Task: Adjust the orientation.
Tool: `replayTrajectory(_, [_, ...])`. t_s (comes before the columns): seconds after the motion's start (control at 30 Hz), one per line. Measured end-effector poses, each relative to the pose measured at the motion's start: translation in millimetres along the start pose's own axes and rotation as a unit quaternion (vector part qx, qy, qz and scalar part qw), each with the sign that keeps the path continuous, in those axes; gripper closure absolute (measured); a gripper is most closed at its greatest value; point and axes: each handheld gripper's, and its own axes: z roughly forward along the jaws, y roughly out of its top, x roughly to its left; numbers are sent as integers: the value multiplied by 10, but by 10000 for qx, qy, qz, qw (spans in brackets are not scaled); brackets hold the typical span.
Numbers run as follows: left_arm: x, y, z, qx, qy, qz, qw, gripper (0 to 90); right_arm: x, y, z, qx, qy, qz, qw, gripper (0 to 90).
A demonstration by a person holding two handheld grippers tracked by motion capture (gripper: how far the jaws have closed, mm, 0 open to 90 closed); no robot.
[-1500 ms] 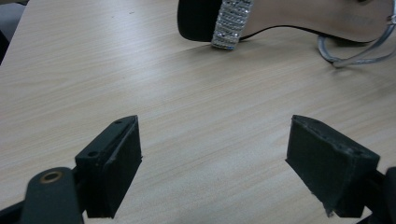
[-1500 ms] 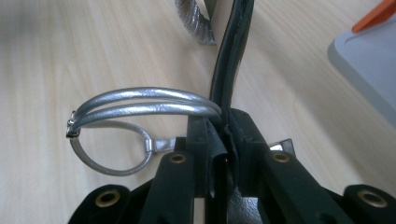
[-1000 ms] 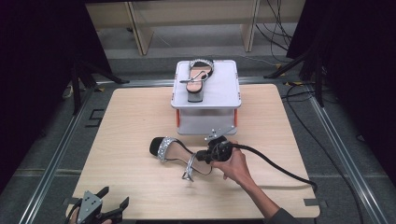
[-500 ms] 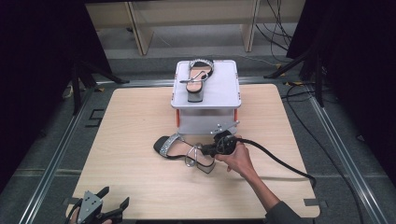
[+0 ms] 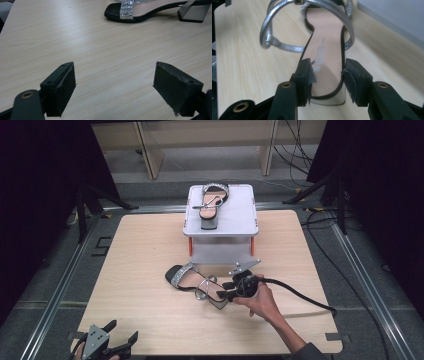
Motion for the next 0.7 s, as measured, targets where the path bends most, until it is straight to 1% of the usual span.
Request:
replayTrajectory(0.03, [21,-3,4,46,17,106,9999,173,35,-17,5,8,84,-93,9999,556])
replayTrajectory(0.07, [10,-6,9,9,-8,-11,10000,173,134,-56,20,33,299,-143,9994,555])
replayTrajectory(0.1, [-1,-6,15,-57,-31,-88,9999,173,134,-56,20,33,299,-143,9994,555])
replayTrajectory(0.13, [4,-2,7,-17,-4,-14,10000,173,200,-77,25,45,340,-93,9994,548])
replayTrajectory(0.17, [2,-1,5,-14,8,-15,10000,173,257,-90,31,35,352,-101,9993,535])
replayTrajectory(0.2, [4,-4,8,-32,4,-11,10000,173,308,-96,38,121,388,-149,9991,526])
replayTrajectory(0.23, [6,-5,7,-47,0,-23,10000,173,355,-103,53,178,429,-252,9986,519])
replayTrajectory(0.3, [4,-4,5,-61,6,-28,10000,173,436,-117,85,203,552,-316,9978,522])
replayTrajectory(0.33, [2,-3,2,-33,1,-19,10000,173,456,-107,100,224,550,-396,9975,538])
replayTrajectory(0.37, [2,-5,6,-57,11,-21,10000,173,463,-87,92,203,524,-389,9977,544])
replayTrajectory(0.4, [7,-5,6,-57,-1,-29,10000,173,450,-59,70,131,418,-399,9982,552])
replayTrajectory(0.43, [15,-3,-1,4,17,5,10000,173,378,3,13,-6,215,-428,9989,578])
replayTrajectory(0.47, [8,-4,6,-46,4,-42,10000,173,378,3,13,-6,215,-428,9989,578])
replayTrajectory(0.5, [7,-2,6,-19,19,-25,10000,173,335,32,-5,-120,66,-410,9991,611])
replayTrajectory(0.53, [6,-3,8,-44,18,-23,10000,173,290,62,-9,-153,-96,-505,9986,622])
replayTrajectory(0.57, [6,-6,10,-77,32,-30,10000,173,226,97,18,-53,-332,-518,9981,649])
replayTrajectory(0.6, [6,-5,6,-71,16,-73,9999,173,226,97,18,-53,-332,-518,9981,649])
replayTrajectory(0.67, [8,-2,3,-35,16,-57,10000,173,181,111,56,18,-270,-503,9984,670])
replayTrajectory(0.7, [8,-1,5,-39,24,-44,10000,173,162,115,93,-58,-308,-643,9974,678])
